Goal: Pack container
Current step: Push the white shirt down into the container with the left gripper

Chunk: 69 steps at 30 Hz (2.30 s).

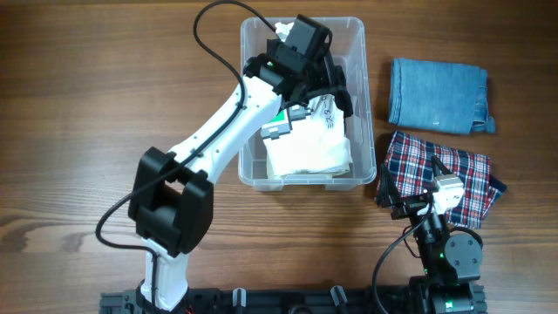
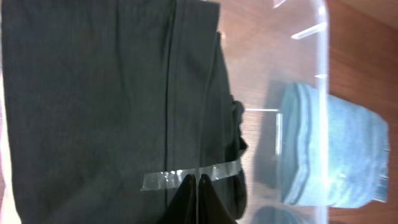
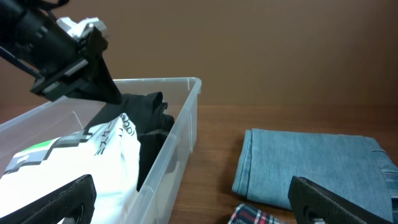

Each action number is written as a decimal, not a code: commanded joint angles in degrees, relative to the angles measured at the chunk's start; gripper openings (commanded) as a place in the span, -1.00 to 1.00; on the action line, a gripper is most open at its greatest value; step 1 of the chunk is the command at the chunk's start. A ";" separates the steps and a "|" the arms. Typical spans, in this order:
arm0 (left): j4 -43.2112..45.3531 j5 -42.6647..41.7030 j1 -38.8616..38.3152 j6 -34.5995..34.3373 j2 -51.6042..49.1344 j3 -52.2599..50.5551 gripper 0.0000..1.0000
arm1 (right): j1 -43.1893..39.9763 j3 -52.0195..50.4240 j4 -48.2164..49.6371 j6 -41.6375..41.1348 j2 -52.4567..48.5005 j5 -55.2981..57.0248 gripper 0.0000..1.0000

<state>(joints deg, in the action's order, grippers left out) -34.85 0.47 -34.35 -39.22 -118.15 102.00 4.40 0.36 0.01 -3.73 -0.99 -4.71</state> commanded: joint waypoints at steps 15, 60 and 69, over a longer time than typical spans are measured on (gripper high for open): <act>-7.45 1.97 -3.52 1.57 -3.52 0.44 -0.92 | -0.24 -0.07 0.31 0.57 0.35 -0.48 0.99; -19.78 9.75 -10.67 3.72 9.92 -1.95 -0.92 | -0.24 -0.07 0.31 0.57 0.31 -0.50 1.00; -16.61 9.60 -10.38 -0.70 0.28 -8.39 -0.92 | -0.24 -0.07 0.28 0.59 0.31 -0.48 0.99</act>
<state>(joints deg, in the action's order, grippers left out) -53.43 10.79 -45.04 -37.71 -114.30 95.61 4.40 0.36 0.01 -3.73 -0.99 -4.71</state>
